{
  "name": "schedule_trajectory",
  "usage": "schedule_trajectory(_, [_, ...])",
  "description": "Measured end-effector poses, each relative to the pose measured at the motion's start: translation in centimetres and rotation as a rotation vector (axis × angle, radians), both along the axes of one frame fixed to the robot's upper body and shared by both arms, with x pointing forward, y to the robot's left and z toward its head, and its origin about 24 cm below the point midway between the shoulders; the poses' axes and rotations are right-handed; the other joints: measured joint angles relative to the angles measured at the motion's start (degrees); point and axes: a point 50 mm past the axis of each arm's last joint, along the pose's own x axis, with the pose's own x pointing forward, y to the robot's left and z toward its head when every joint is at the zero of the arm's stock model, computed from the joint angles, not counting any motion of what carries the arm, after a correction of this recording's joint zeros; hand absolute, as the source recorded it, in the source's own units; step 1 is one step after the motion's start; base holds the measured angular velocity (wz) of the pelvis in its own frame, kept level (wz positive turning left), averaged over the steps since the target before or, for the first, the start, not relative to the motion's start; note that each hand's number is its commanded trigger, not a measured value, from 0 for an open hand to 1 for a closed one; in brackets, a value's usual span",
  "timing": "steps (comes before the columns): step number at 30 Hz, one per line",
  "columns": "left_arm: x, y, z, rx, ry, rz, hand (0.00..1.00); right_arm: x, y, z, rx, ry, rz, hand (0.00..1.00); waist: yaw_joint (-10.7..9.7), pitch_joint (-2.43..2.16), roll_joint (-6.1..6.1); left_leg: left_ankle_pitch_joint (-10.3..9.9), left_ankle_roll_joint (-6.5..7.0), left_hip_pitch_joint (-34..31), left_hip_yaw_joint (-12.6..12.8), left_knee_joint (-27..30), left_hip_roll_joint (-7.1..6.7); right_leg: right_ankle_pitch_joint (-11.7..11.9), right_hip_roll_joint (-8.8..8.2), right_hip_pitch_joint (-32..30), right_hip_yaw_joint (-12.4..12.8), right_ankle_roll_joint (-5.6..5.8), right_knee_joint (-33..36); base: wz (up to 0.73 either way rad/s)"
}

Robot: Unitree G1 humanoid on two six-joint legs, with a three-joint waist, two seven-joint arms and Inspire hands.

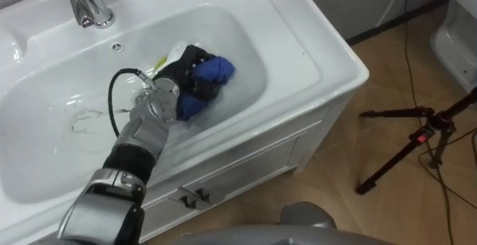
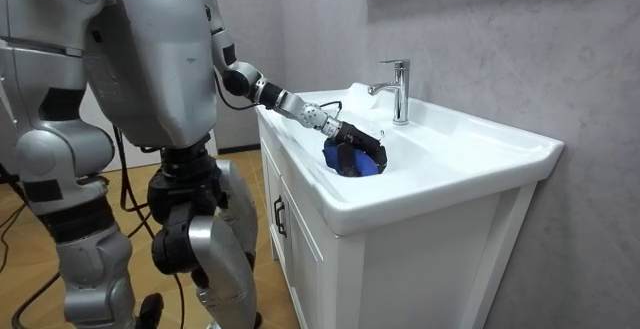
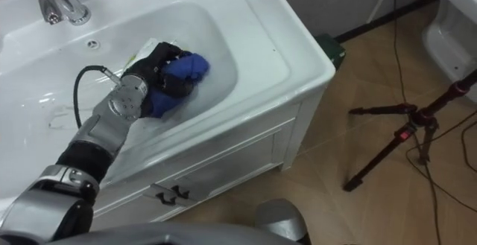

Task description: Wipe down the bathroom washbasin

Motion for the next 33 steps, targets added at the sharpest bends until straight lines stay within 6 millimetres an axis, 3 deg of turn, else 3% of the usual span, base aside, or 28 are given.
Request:
schedule_trajectory(6, [-0.3, 3.2, -1.0, 0.147, 0.033, 0.053, 1.0, 0.3, -0.5, 0.1, -0.047, -0.017, -0.006, 0.0, 0.8, 0.0, -0.07, -0.2, -0.38, -1.5, -0.5, 2.9, 1.18, -0.4, 0.64, -1.7, 1.0, -1.04, 2.1, -0.13])
schedule_trajectory(9, [-0.3, 5.1, -0.9, 0.198, 0.043, 0.094, 1.0, 0.4, -0.6, 0.1, -0.062, -0.026, -0.004, 0.0, 1.1, -0.07, 0.03, -0.4, -0.57, -3.6, -0.6, 5.4, 2.39, -0.3, 1.09, -2.9, 0.8, -1.54, 2.7, 0.0])
schedule_trajectory(12, [-1.2, 7.6, -1.5, 0.232, 0.096, 0.162, 1.0, 0.4, -0.9, 0.2, -0.066, -0.047, -0.02, 0.0, 1.1, -0.52, 0.27, -0.4, -0.6, -3.6, -0.6, 5.7, 2.86, -0.2, 1.45, -2.7, 0.6, -1.86, 2.6, -0.01])
schedule_trajectory(16, [-2.1, 9.2, -1.9, 0.266, 0.132, 0.212, 1.0, 0.5, -1.2, 0.3, -0.074, -0.057, -0.036, 0.0, 1.8, -0.8, 0.63, -0.4, -0.61, -3.9, -0.7, 5.8, 3.04, -0.3, 1.52, -2.7, 0.1, -2.02, 2.6, 0.06])
schedule_trajectory(19, [-2.5, 9.8, -2.1, 0.262, 0.133, 0.243, 1.0, 0.5, -1.3, 0.3, -0.097, -0.064, -0.031, 0.0, 3.8, -0.89, 0.66, -0.6, -0.94, -4.0, -1.8, 5.9, 3.12, -0.3, 1.77, -2.6, 0.0, -2.26, 2.6, 0.0])
schedule_trajectory(28, [-3.7, 10.6, -2.6, 0.28, 0.112, 0.298, 1.0, 0.7, -1.5, 0.4, -0.122, -0.091, -0.03, 0.0, 7.1, -1.34, 0.05, -0.6, -0.94, -3.5, -2.2, 5.8, 2.84, -0.4, 1.96, -1.8, -0.3, -2.56, 2.4, 0.0])
schedule_trajectory(33, [-4.6, 11.5, -2.8, 0.309, 0.102, 0.334, 1.0, 0.7, -1.5, 0.4, -0.123, -0.095, -0.029, 0.0, 7.4, -1.45, -0.01, -0.6, -0.95, -3.5, -3.4, 5.6, 2.67, -0.5, 1.83, -0.9, -1.7, -2.58, 1.9, 0.12])
